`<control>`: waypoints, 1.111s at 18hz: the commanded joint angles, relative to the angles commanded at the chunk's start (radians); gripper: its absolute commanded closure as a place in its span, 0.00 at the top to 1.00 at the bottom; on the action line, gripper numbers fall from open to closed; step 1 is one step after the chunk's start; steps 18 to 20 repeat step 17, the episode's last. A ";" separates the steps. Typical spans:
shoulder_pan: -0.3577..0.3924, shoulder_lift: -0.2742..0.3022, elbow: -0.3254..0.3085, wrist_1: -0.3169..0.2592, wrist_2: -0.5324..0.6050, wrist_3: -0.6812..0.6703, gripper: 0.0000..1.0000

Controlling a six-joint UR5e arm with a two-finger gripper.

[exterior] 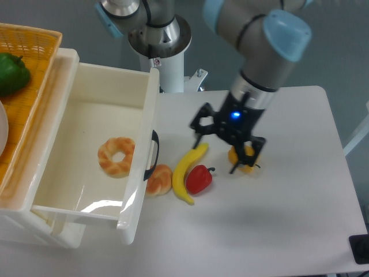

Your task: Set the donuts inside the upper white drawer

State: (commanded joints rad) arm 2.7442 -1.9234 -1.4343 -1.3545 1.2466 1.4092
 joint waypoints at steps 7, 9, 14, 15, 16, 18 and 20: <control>0.000 -0.120 0.002 0.100 0.215 0.097 1.00; -0.001 -0.149 0.014 0.109 0.273 0.100 1.00; -0.018 -0.170 0.025 0.109 0.338 0.160 1.00; -0.018 -0.170 0.025 0.110 0.338 0.172 1.00; -0.018 -0.170 0.021 0.110 0.337 0.178 1.00; -0.018 -0.169 0.018 0.110 0.337 0.178 1.00; -0.018 -0.169 0.018 0.110 0.337 0.178 1.00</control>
